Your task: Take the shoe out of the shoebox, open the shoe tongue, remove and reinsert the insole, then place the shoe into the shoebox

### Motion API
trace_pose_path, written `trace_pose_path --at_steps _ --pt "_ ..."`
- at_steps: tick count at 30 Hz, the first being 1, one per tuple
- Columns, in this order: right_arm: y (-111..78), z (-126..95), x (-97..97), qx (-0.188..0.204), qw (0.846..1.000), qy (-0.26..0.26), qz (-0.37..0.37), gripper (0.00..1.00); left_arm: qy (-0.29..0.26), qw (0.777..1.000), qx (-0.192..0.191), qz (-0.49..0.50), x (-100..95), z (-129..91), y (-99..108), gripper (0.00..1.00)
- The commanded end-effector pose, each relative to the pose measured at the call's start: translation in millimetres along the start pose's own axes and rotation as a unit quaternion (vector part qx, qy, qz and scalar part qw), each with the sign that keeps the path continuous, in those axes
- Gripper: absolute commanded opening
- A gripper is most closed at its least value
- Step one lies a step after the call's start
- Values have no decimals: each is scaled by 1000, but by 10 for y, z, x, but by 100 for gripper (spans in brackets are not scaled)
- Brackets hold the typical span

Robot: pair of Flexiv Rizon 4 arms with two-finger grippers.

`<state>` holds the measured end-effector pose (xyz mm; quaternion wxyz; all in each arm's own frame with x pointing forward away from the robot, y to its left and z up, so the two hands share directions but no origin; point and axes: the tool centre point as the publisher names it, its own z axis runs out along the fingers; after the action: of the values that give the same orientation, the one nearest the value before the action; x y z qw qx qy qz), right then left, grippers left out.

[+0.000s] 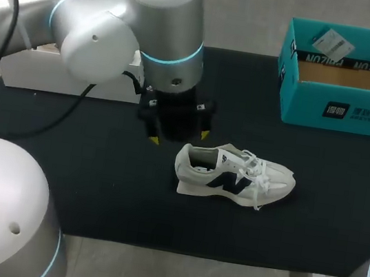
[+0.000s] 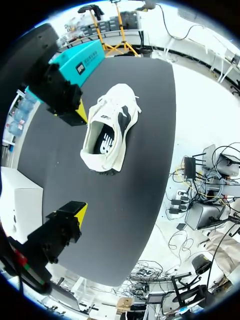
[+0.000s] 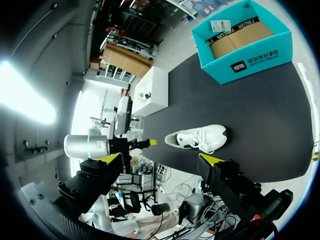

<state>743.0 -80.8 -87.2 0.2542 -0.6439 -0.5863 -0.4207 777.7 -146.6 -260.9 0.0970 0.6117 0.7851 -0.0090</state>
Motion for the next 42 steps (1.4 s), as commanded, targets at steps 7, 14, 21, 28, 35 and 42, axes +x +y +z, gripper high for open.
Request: trace_pose_path --at_steps 7,14,21,28,35,42 --pt "4 7 -2 1 1000 -1 0 100 -74 947 122 -286 -182 -38 190 100" --pt "4 7 -2 1 1000 -1 0 100 -111 829 267 -479 -218 -111 220 100" --pt "4 7 -2 1 1000 -1 0 100 -111 829 267 -479 -218 -111 220 100" --pt "4 7 -2 1 1000 -1 0 100 -111 829 267 -479 -218 -111 220 100" --pt "4 7 -2 1 1000 -1 0 100 -114 827 276 -477 -182 -55 202 100" --pt "4 7 -2 1 1000 -1 0 100 -143 788 344 -490 111 118 168 100"
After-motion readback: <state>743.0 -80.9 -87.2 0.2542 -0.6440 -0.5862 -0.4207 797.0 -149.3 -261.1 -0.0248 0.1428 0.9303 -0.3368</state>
